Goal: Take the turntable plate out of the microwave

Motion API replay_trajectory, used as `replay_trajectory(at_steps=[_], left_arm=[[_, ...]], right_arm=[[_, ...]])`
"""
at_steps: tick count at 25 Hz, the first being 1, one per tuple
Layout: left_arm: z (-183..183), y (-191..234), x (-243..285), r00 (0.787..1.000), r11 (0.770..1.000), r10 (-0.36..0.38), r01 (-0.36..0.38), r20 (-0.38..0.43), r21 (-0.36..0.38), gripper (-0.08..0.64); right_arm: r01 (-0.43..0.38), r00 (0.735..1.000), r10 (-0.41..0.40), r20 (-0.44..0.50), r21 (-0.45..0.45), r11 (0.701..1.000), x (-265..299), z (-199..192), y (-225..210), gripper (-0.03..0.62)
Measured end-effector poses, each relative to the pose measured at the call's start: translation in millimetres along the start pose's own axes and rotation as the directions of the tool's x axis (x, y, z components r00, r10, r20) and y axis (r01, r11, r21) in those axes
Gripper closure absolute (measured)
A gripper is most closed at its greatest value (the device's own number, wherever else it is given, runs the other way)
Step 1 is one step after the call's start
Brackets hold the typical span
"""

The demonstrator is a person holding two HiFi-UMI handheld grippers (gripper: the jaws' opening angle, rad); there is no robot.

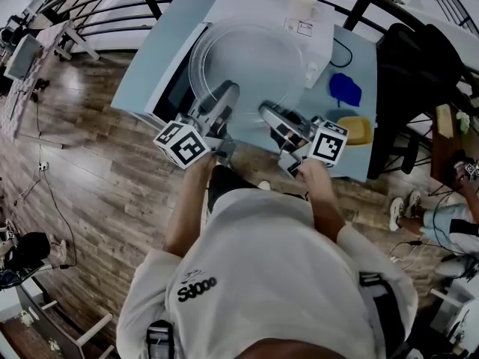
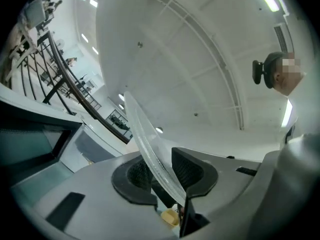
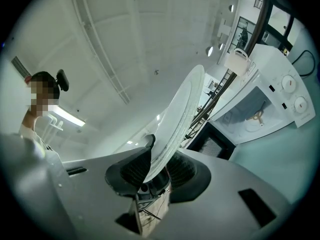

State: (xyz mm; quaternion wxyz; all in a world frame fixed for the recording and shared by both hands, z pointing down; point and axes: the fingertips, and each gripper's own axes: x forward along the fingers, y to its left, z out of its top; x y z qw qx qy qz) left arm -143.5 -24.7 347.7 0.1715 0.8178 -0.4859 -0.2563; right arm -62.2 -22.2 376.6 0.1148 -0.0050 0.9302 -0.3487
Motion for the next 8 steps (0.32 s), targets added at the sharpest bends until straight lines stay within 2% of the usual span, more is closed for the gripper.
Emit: replay_trajectory(at_steps=[3, 8], left_arm=[[-1.9, -3.5, 0.9, 1.0, 0.999, -0.017, 0.019, -0.023, 0.05, 0.448], [-7.2, -2.0, 5.2, 0.998, 0.997, -0.023, 0.026, -0.052, 0.071, 0.443]], right_arm=[[-0.005, 1.0, 0.005, -0.005, -0.015, 1.0, 0.2, 0.7, 2.2, 0.502], [0.003, 1.0, -0.003, -0.003, 0.01, 1.0, 0.7, -2.1, -3.8, 0.508]])
